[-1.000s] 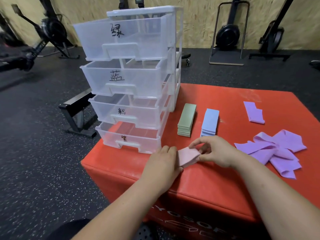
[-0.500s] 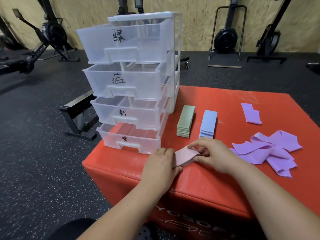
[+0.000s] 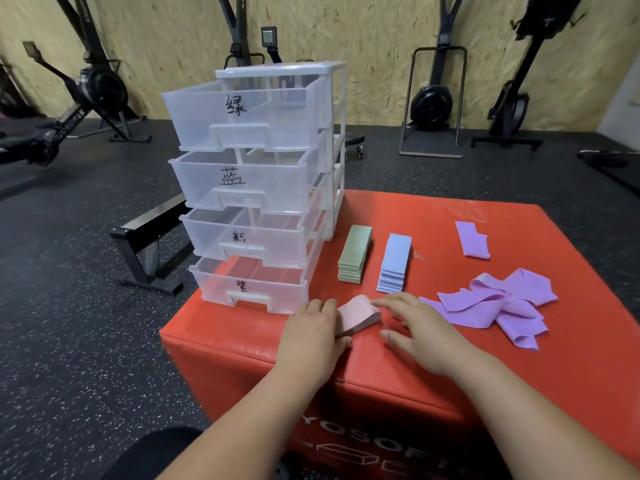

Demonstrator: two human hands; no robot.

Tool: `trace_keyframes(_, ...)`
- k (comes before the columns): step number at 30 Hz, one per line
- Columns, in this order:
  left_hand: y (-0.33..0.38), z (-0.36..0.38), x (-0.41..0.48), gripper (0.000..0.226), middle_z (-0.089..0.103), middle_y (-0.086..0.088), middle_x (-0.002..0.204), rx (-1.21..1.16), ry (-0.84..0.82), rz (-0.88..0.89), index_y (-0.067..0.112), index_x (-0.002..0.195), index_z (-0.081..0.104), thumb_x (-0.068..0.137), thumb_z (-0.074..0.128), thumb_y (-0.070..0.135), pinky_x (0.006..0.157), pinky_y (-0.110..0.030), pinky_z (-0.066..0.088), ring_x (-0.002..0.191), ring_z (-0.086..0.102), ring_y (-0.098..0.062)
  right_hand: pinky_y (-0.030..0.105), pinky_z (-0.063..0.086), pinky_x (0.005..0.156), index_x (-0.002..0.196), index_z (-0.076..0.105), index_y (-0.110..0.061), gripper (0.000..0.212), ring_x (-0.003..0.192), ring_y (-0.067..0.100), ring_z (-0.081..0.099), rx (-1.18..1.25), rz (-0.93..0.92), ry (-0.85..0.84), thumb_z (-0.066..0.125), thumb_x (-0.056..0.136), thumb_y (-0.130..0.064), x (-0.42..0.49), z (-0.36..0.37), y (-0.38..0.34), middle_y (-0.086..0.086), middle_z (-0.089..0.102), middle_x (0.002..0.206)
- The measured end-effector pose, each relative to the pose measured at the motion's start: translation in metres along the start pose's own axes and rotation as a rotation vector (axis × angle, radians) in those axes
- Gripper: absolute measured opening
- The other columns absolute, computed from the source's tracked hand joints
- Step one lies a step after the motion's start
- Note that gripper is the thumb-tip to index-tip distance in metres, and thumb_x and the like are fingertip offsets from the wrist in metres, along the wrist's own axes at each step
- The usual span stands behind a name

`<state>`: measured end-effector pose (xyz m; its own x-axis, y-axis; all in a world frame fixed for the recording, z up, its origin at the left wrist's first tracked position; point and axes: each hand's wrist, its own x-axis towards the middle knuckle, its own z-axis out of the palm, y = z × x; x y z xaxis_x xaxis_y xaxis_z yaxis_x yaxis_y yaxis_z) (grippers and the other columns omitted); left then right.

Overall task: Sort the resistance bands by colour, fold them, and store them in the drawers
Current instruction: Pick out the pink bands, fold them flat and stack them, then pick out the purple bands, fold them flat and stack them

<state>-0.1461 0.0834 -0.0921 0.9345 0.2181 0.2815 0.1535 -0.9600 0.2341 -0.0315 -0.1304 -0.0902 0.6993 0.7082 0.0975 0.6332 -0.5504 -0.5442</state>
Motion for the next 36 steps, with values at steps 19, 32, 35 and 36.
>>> trace_keyframes(19,0.112,0.023,0.034,0.051,0.058,0.003,0.131,-0.044,-0.088,0.304,0.030,0.136,0.059,0.090,0.065,0.053,0.099,-0.044,0.047,0.124,0.052,-0.027,0.043,0.028,0.124,0.155,0.039,-0.042,0.068,0.155,0.024,0.019,-0.469,0.326,-0.092,0.059,0.094,-0.063,-0.089,-0.059,0.064,-0.002,0.022,0.169)
trace_keyframes(32,0.153,0.073,0.086,0.049,0.057,-0.002,0.133,0.037,-0.231,0.346,0.024,0.136,0.058,0.095,0.067,0.048,0.101,-0.044,0.048,0.124,0.050,-0.030,0.041,0.035,0.120,0.155,0.040,-0.038,0.062,0.151,0.018,0.030,-0.466,0.412,-0.038,0.047,0.099,-0.064,-0.102,-0.094,0.134,-0.011,0.034,0.165)
trace_keyframes(35,0.160,0.080,0.092,0.052,0.056,0.000,0.134,-0.007,-0.212,0.334,0.028,0.140,0.055,0.094,0.066,0.050,0.098,-0.044,0.048,0.121,0.051,-0.030,0.040,0.040,0.113,0.148,0.049,-0.035,0.055,0.141,0.017,0.041,-0.458,0.363,0.009,0.051,0.099,-0.059,-0.094,-0.096,0.131,-0.009,0.050,0.152)
trace_keyframes(36,0.162,0.083,0.093,0.051,0.056,0.001,0.136,-0.015,-0.214,0.339,0.029,0.142,0.054,0.096,0.064,0.049,0.099,-0.044,0.048,0.122,0.051,-0.030,0.040,0.039,0.113,0.148,0.050,-0.036,0.054,0.140,0.018,0.042,-0.471,0.348,0.010,0.051,0.099,-0.059,-0.092,-0.096,0.129,-0.008,0.051,0.151)
